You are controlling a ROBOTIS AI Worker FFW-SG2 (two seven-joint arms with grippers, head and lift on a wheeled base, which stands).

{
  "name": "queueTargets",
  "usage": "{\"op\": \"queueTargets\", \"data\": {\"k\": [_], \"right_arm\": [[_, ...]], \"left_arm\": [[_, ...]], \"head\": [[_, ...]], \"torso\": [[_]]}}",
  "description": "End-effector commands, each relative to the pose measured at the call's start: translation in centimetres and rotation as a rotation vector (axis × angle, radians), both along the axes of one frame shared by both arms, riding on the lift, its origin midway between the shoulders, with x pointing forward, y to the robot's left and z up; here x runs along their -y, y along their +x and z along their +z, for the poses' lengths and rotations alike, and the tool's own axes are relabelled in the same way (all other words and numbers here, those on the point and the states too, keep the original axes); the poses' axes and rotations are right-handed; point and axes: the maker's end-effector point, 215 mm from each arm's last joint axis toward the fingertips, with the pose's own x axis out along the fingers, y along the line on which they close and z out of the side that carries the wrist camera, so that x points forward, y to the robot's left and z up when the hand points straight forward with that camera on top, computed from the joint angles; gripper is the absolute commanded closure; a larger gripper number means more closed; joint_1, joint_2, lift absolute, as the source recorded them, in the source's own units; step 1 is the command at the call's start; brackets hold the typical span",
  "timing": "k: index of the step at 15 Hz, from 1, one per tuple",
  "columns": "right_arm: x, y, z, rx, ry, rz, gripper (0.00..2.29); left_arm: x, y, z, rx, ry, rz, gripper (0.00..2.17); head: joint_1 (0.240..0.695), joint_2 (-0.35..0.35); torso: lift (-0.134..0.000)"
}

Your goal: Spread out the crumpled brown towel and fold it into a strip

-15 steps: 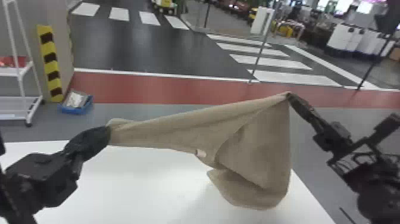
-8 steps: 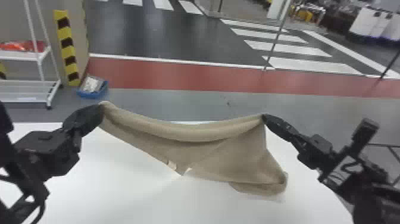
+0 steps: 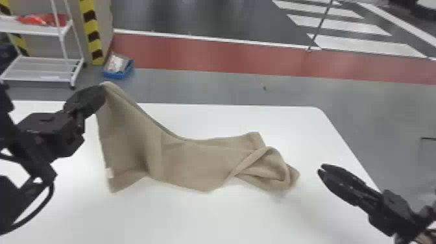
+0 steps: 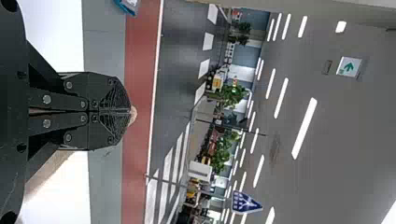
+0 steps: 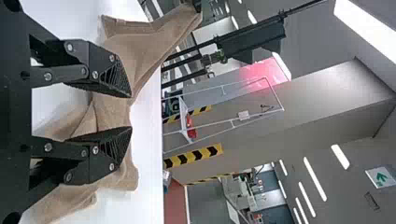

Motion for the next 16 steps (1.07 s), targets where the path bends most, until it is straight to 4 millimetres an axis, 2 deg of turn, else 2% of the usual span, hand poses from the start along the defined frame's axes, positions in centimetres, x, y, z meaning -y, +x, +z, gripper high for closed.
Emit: {"op": "queueTargets", "data": {"k": [1, 3, 4, 6, 8, 10, 11, 13, 14, 15, 16], "right_arm": [[1.3, -1.2, -1.0, -0.042, 0.034, -0.011, 0.08], [2.7, -1.3, -0.9, -0.037, 0.050, -0.035, 0.08], [3.8, -0.8, -0.6, -0.027, 0.055, -0.064, 0.09], [5.1, 0.8, -0.2, -0.023, 0.076, -0.102, 0.30], [6.0, 2.9, -0.9, -0.037, 0.066, -0.160, 0.56], [5.2, 5.4, -2.5, -0.083, 0.000, -0.196, 0.57], [4.2, 6.6, -3.5, -0.109, -0.040, -0.197, 0.63], [2.5, 7.6, -4.0, -0.111, -0.058, -0.184, 0.65], [2.1, 7.8, -3.7, -0.101, -0.054, -0.180, 0.65], [1.8, 7.8, -3.5, -0.095, -0.048, -0.177, 0.65], [1.7, 7.7, -3.3, -0.092, -0.052, -0.176, 0.65]], "left_arm": [[0.4, -0.4, -0.6, -0.004, 0.002, -0.006, 1.78], [0.5, -0.7, -1.0, -0.006, 0.005, -0.007, 1.78], [0.3, -0.8, -0.9, -0.001, 0.003, -0.003, 1.78], [0.2, -1.0, -1.0, -0.001, 0.005, -0.002, 1.78], [0.3, -1.1, -1.2, -0.004, 0.004, -0.006, 1.78], [0.5, -1.4, -1.3, -0.005, 0.004, -0.012, 1.78], [0.6, -1.4, -1.4, -0.004, 0.003, -0.013, 1.78], [0.7, -1.6, -1.9, -0.009, 0.020, -0.015, 1.77], [0.6, -1.6, -2.2, -0.011, 0.040, -0.003, 1.66], [0.4, -1.4, -2.4, -0.009, 0.060, 0.006, 1.09], [0.5, -1.2, -3.5, -0.019, 0.093, 0.009, 0.24]], "head": [[0.695, -0.246], [0.695, -0.265], [0.695, -0.273], [0.695, -0.289], [0.695, -0.306], [0.695, -0.315], [0.695, -0.313], [0.695, -0.300], [0.695, -0.290], [0.695, -0.280], [0.695, -0.271]], "torso": [[-0.124], [-0.124], [-0.124], [-0.124], [-0.124], [-0.124], [-0.124], [-0.124], [-0.124], [-0.124], [-0.124]]}}
